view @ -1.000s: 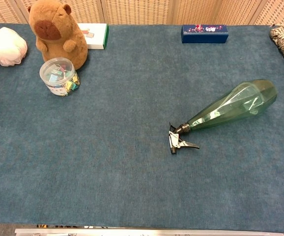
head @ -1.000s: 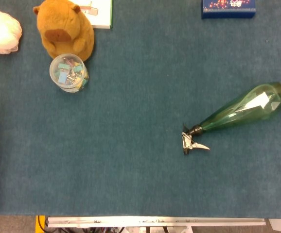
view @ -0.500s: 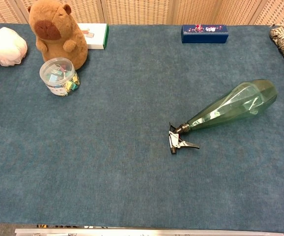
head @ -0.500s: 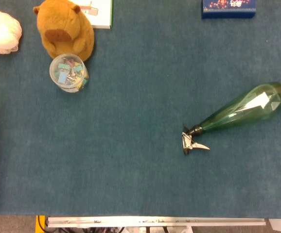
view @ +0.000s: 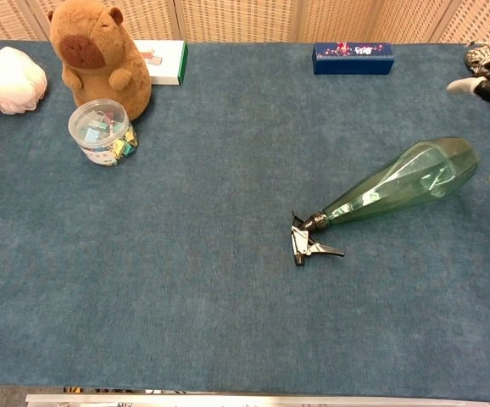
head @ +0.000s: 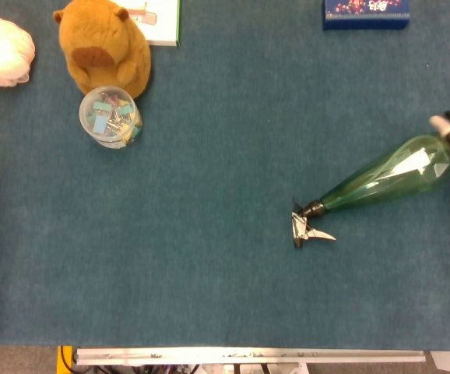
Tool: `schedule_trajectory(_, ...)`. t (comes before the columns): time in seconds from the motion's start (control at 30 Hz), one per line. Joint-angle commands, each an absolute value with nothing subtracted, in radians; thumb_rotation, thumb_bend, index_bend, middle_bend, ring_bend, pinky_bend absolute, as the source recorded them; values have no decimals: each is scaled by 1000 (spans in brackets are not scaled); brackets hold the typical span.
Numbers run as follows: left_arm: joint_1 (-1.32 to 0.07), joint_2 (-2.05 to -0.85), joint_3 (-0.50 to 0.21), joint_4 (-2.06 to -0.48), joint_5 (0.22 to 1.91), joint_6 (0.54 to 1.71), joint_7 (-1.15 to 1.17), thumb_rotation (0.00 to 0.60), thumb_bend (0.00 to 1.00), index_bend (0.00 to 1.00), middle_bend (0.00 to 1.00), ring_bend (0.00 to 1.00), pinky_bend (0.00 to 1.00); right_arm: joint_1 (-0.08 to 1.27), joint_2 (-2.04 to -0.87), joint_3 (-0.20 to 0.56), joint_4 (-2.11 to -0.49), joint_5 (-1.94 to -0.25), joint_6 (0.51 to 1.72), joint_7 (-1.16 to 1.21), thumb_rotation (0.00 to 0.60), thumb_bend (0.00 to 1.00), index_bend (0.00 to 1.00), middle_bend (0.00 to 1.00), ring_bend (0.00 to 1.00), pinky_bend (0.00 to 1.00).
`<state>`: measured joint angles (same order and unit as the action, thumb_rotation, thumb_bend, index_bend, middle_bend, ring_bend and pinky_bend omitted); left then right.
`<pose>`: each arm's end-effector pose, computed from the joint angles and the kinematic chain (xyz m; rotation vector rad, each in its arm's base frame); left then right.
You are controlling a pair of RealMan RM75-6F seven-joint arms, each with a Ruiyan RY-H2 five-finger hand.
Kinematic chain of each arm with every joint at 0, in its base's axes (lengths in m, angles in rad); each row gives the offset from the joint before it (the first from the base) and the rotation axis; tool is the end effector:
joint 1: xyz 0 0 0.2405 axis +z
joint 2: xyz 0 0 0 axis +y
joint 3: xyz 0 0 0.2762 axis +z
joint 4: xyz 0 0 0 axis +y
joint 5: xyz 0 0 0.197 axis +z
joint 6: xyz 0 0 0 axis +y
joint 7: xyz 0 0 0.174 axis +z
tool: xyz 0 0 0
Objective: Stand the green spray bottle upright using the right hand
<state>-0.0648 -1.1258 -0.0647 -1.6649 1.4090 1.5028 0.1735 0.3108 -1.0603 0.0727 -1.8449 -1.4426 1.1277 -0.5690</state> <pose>-0.3297 0.2064 0.1833 -1.3231 -0.8511 -0.7761 -0.2495 -0.2638 0.1266 1.8541 -0.6172 0.5892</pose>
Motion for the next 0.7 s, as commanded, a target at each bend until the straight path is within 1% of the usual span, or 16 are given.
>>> schedule_trajectory(0.03,-62,-1118,-69,-1676,1391,1500,187,600,0,442,459,302,337,393,-1058,85,-1920,-1336,1027,-727,600,0,144,179,42,250)
schedule_trajectory(0.27,-60,-1105,-77,-1692,1368,1497,192,600,0,447,460,303,338,468,-1104,78,-1947,-1229,970,-864,600,0,144,179,42,240)
schedule_trajectory(0.4,-59,-1098,-80,-1701,1359,1496,192,600,0,452,460,303,338,510,-1139,66,-1934,-1172,944,-918,600,0,144,179,41,218)
schedule_trajectory(0.7,-59,-1090,-80,-1709,1345,1488,201,600,0,463,460,304,338,590,-1204,27,-1891,-1056,897,-982,600,0,144,179,42,218)
